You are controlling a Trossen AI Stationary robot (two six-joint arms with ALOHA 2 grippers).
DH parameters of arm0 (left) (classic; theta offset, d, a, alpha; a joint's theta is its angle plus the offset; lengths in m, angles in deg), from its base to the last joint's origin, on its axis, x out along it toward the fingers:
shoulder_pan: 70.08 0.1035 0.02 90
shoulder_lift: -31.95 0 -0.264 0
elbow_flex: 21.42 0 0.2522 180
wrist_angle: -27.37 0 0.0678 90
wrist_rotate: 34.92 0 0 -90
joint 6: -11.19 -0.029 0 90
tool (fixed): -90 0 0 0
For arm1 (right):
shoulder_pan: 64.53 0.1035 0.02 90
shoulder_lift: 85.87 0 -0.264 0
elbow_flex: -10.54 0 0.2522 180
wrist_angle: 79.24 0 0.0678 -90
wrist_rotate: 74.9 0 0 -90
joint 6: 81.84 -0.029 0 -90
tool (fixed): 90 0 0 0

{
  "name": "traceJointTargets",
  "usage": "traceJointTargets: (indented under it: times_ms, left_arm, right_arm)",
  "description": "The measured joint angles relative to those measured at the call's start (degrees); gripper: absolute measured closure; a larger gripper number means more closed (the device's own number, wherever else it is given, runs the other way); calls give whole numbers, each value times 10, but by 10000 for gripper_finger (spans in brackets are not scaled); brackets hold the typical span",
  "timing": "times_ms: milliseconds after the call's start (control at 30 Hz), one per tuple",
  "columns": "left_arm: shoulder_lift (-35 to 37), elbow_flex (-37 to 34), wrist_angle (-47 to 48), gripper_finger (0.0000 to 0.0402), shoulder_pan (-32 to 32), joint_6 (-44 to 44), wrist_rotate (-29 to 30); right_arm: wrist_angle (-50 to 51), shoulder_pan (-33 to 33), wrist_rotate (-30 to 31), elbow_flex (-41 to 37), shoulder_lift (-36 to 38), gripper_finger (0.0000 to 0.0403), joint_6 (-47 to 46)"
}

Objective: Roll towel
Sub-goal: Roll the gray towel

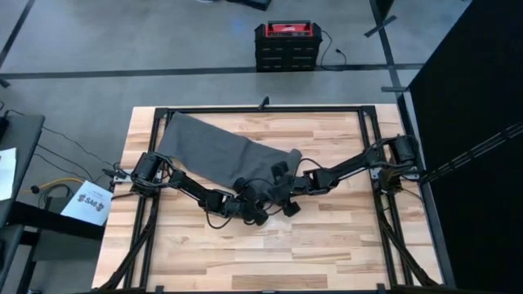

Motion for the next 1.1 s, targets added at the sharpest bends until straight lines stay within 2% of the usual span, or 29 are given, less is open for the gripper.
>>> traceJointTargets:
  times_ms: [133,333,467,567,733,867,967,1100]
  left_arm:
    - [0,0,-2,268,0,-11,2]
    - [7,0,2,268,-1,-25,-4]
    - [34,0,2,268,-7,-43,-15]
    - [61,0,18,268,-11,-50,-17]
    - [122,0,79,268,-19,-48,-47]
    - [162,1,194,268,-20,-3,-31]
    - [157,0,277,268,-12,54,-2]
    - [126,-7,294,268,-6,100,0]
  right_arm:
    - [-18,2,-54,0,0,403,0]
    - [-22,-12,-60,0,17,403,25]
    - [-14,-39,-59,1,35,403,30]
    - [16,-46,-80,1,41,403,54]
    - [32,-46,-103,1,42,403,96]
    - [24,-54,-154,1,41,403,124]
    - [13,-65,-185,1,29,403,137]
    - [4,-80,-209,5,11,403,147]
